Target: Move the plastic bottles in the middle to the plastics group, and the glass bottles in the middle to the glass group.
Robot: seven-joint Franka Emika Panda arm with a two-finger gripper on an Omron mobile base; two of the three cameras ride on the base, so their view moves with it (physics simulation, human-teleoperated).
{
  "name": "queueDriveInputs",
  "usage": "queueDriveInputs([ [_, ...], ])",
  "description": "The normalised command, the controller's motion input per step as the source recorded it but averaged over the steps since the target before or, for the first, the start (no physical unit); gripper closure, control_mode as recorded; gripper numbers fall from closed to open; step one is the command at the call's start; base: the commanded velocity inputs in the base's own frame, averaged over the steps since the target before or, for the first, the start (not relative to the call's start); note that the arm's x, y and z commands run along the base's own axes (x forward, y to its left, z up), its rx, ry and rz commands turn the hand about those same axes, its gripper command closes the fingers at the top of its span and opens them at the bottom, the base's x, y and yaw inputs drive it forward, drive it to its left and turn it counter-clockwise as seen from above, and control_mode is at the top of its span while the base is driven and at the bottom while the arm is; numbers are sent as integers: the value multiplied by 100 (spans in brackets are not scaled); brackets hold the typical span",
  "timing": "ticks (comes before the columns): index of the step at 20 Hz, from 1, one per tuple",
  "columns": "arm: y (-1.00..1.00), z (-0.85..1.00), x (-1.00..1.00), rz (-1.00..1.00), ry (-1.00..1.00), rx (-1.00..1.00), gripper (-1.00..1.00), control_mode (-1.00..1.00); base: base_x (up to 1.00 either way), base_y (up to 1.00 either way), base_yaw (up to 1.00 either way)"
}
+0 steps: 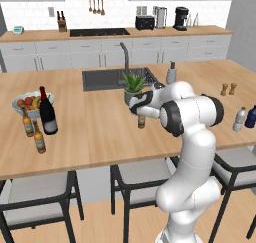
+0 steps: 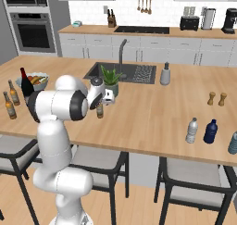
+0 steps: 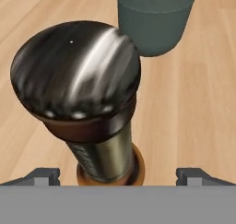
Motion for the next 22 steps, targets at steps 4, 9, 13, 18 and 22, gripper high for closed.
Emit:
queueDriveInputs([
  [4, 0, 0, 0, 0, 0, 0, 100, -100, 0, 0, 0],
  [9, 0, 0, 0, 0, 0, 0, 100, -100, 0, 0, 0],
  [13, 0, 0, -2, 0, 0, 0, 100, -100, 0, 0, 0],
  [18, 11, 10, -25, 2, -7, 0, 100, -100, 0, 0, 0],
  [22, 51, 47, -48, 14, -3, 0, 100, -100, 0, 0, 0],
])
